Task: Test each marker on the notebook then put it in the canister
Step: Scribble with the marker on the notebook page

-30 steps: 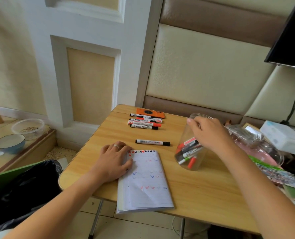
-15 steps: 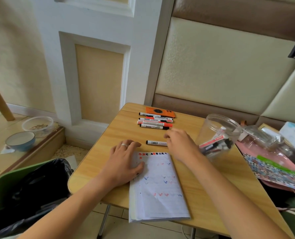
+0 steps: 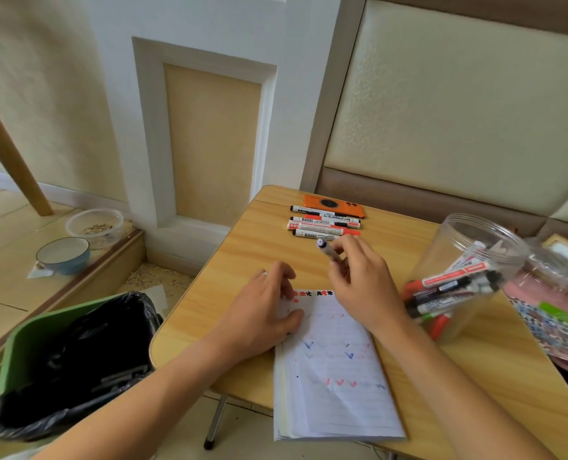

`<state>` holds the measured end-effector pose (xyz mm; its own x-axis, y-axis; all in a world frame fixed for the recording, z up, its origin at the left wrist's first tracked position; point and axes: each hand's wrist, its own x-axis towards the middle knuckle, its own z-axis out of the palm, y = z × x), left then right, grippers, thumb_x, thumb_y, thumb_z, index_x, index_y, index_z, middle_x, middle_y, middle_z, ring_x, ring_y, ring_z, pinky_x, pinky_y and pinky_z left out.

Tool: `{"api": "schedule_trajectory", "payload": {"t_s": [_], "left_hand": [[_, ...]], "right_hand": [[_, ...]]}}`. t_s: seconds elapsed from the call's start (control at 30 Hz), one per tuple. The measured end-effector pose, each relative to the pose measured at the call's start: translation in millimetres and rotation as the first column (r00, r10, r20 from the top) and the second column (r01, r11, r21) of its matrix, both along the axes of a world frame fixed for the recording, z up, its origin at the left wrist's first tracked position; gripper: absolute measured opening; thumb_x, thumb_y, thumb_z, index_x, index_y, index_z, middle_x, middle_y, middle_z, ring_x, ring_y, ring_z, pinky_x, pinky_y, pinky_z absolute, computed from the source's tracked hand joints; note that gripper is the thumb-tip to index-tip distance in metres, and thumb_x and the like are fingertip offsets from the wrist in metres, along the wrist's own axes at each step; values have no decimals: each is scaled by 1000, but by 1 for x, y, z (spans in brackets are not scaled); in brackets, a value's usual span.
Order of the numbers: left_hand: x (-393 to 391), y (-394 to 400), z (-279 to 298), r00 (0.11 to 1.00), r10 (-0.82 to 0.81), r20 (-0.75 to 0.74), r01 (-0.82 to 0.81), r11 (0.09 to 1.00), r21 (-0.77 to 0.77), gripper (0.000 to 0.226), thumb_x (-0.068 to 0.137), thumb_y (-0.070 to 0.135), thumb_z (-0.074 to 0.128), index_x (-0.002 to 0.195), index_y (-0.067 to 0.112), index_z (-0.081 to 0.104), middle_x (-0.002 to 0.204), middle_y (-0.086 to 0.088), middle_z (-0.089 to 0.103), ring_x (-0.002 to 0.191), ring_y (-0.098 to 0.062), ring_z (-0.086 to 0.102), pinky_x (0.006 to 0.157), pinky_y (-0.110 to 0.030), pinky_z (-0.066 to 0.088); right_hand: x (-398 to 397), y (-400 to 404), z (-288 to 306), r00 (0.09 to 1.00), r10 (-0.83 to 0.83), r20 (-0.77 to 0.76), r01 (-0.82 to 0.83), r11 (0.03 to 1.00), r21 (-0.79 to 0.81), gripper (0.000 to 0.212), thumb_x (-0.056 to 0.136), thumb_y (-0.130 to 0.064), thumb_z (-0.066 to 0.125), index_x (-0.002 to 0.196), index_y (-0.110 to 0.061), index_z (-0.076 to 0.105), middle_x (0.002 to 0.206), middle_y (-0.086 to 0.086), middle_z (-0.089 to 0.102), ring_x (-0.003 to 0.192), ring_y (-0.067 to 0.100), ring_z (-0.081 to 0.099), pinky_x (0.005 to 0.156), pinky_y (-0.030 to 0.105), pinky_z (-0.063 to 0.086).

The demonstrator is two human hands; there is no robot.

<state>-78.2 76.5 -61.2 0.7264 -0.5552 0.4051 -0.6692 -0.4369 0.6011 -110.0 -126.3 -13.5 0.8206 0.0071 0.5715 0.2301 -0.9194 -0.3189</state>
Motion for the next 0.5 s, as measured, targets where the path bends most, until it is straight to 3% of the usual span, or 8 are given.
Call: {"api": "schedule_trajectory", "payload": {"t_s": [0.1, 0.2, 0.3, 0.4, 0.5], "left_hand": [[2, -1, -3, 999, 12, -50, -14, 999, -34, 55, 90, 34, 68, 135, 28, 37, 99, 15, 57, 97, -4, 49, 83, -16, 41], [6, -2, -2, 1000, 26, -2, -26, 999, -34, 28, 97, 30, 59, 124, 29, 54, 96, 14, 57, 92, -5, 50, 75, -19, 40], [7, -2, -1, 1000, 28, 4, -28, 999, -43, 10, 101, 25, 54, 104, 27, 63, 95, 13, 54, 89, -6, 51, 72, -22, 39], [6, -1, 1, 999, 7, -39, -7, 1000, 5, 18, 100, 43, 52, 110, 31, 61, 101, 14, 52, 98, -3, 48, 78, -18, 41], [6, -1, 0, 1000, 2, -1, -2, 999, 49, 19, 99, 44, 54, 109, 30, 62, 99, 13, 51, 95, -3, 44, 74, -17, 36]], "right_hand": [[-16, 21, 3, 988, 143, -54, -116, 932, 343, 10, 96, -10, 64, 99, -18, 59, 92, 0, 68, 79, 15, 68, 69, 30, 58], [-22, 32, -1, 964, 235, -127, -99, 755, 648, 13, 96, -5, 64, 104, -14, 58, 89, 7, 74, 72, 21, 74, 67, 38, 61], [-21, 29, -4, 969, 215, -117, -38, 603, 797, 15, 98, -2, 60, 109, -10, 54, 96, 9, 76, 68, 26, 72, 63, 38, 58], [-23, 26, 0, 973, 186, -137, 48, 421, 906, 20, 99, -1, 59, 117, -5, 52, 101, 13, 76, 68, 25, 71, 63, 33, 58], [-22, 27, -1, 967, 184, -175, 108, 326, 939, 25, 100, -4, 59, 122, -5, 47, 101, 13, 77, 69, 24, 72, 63, 30, 59]]}}
